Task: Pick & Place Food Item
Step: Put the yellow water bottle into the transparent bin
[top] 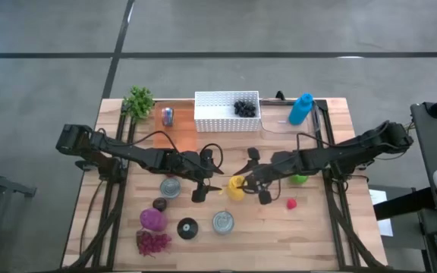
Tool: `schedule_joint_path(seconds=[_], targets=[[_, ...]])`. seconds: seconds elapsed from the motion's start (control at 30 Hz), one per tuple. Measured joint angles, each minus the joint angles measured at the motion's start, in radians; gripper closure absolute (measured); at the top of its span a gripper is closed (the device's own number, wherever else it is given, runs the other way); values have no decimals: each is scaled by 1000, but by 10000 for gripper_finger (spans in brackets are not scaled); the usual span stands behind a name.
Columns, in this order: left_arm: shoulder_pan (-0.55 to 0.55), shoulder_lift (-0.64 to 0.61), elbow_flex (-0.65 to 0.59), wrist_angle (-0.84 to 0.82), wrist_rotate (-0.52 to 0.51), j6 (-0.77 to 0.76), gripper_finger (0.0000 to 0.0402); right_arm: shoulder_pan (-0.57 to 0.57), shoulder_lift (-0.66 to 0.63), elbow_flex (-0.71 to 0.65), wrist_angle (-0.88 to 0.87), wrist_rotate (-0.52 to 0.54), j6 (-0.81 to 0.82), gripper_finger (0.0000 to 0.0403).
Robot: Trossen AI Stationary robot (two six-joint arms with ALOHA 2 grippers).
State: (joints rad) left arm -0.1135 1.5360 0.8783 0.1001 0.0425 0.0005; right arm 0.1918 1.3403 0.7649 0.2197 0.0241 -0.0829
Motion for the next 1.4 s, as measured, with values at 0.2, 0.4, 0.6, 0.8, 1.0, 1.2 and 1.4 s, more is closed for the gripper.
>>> schedule_joint_path(seconds=[0.2,0.4,0.6,0.8,1.0,1.2,1.4], targets=[[0,0,0,0,1,0,110,-10,-1,4,-7,-9,1,199],[0,0,0,0,2,-1,114,-15,2,4,-29,-39,1,216],[0,0,0,0,2,-4,112,-20,2,4,-32,-52,2,239],[0,0,0,0,2,-3,110,-23,3,4,-47,-51,4,270],[0,0,0,0,2,-3,115,-23,3,4,-51,-51,1,299],[0,0,0,0,2,-3,114,-23,3,4,-56,-52,-4,335],[0,0,0,0,2,-3,113,-23,3,4,-57,-52,-18,344]])
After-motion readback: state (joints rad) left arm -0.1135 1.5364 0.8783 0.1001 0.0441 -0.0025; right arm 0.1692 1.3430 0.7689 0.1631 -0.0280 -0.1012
